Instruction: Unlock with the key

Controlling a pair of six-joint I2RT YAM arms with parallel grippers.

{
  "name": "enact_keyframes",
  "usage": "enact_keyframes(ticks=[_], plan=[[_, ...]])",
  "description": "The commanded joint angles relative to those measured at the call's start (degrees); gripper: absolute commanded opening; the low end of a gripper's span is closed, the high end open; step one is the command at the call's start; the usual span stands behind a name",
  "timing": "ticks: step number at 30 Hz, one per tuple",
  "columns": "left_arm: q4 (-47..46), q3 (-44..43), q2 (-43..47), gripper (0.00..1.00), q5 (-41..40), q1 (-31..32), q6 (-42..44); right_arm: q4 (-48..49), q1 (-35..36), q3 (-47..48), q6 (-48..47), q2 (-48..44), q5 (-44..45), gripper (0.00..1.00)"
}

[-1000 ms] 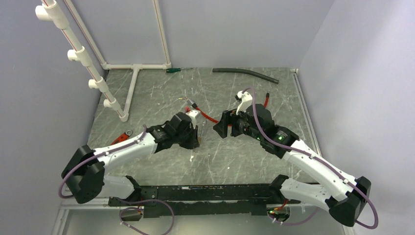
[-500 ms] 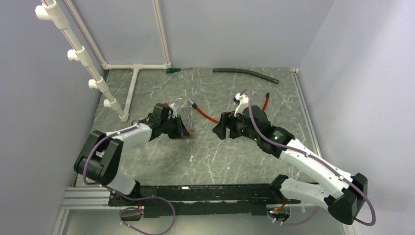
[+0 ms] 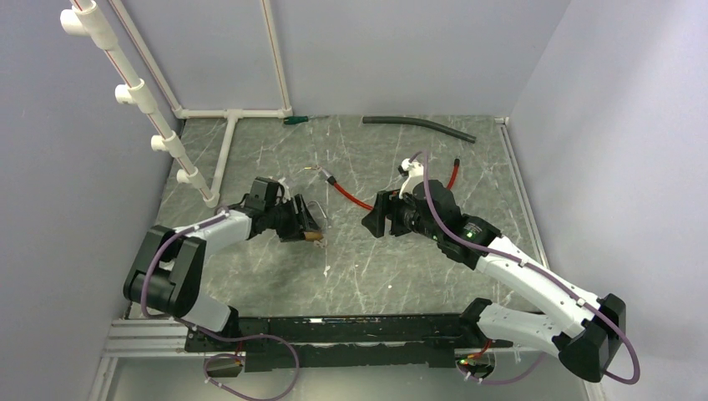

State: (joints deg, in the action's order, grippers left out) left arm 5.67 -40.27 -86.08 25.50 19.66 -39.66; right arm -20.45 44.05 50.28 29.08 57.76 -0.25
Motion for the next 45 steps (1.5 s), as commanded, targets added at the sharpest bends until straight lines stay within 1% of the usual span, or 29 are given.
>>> enact_keyframes(ticks=[1, 3, 5, 8, 11, 14, 16, 17, 19, 20, 21, 24, 27, 29, 30, 32, 36, 41, 45], plan=[[2.62, -0.34, 3.83, 0.71, -3.3, -0.82, 0.55, 2.69, 0.07, 0.08, 0.52, -0.28, 0.52, 0.77], [4.34, -0.61, 4.54, 0.79, -5.08, -0.85, 1.18, 2.78, 0.07, 0.08, 0.54, -0.42, 0.52, 0.77], [6.32, -0.92, 5.76, 0.85, -6.97, -0.85, 1.61, 2.63, 0.07, 0.12, 0.47, -0.44, 0.52, 0.77], [10.08, -1.6, 8.54, 0.89, -10.33, -0.85, 1.82, 2.27, 0.07, 0.25, 0.09, -0.51, 0.56, 0.77], [14.09, -2.19, 12.83, 0.91, -13.01, -0.44, 2.76, 2.31, 0.05, 0.26, -0.53, -0.93, 2.72, 0.78], [21.21, -4.34, 19.39, 0.93, -18.6, 1.61, 3.41, 2.83, 0.07, 0.42, -0.94, -2.26, 4.91, 0.82], [26.62, -6.26, 24.45, 0.96, -20.34, 2.51, 3.51, 4.0, 0.07, 0.42, -1.52, -4.04, 4.81, 0.86], [28.46, -7.31, 26.73, 0.99, -20.5, 2.63, 3.41, 4.97, 0.11, 0.09, -1.89, -5.15, 4.88, 0.88], [31.82, -9.6, 31.14, 0.99, -21.44, 2.75, 3.52, 7.81, 0.11, -0.8, -1.96, -8.17, 6.27, 0.93], [33.31, -10.57, 33.38, 0.99, -22.24, 2.75, 3.91, 8.78, 0.15, -1.28, -1.97, -9.47, 7.21, 0.98], [35.02, -11.72, 35.88, 0.99, -23.23, 2.75, 4.49, 9.69, 0.14, -1.71, -2.07, -10.84, 8.22, 0.99], [39.83, -15.96, 39.74, 0.99, -25.3, 2.74, 7.74, 11.18, 0.15, -3.08, -2.58, -14.47, 12.67, 1.0], [43.58, -19.5, 42.39, 0.99, -29.69, 2.75, 12.28, 13.17, 0.15, -5.68, -2.84, -17.77, 18.01, 1.0], [45.03, -20.2, 44.55, 0.99, -32.85, 2.75, 15.09, 14.2, 0.08, -7.84, -1.75, -19.89, 22.81, 1.0], [45.27, -19.9, 45.65, 0.99, -34.53, 2.75, 16.3, 14.59, 0.09, -8.96, -0.45, -20.92, 26.48, 1.0], [44.77, -18.26, 48.34, 0.99, -37.49, 2.75, 17.99, 15.8, 0.16, -11.83, 1.77, -23.41, 30.38, 1.0], [40.65, -13.4, 53.94, 0.99, -38.99, 2.73, 20.52, 18.82, 0.16, -17.02, 0.76, -28.65, 30.48, 1.0], [39.73, -12.75, 58.27, 0.99, -41.13, 2.66, 21.4, 19.4, 0.07, -20.21, 0.41, -32.73, 30.57, 1.0], [40.85, -12.32, 59.02, 0.99, -41.77, 2.66, 21.57, 18.05, 0.08, -19.82, 0.29, -32.99, 31.1, 1.0]])
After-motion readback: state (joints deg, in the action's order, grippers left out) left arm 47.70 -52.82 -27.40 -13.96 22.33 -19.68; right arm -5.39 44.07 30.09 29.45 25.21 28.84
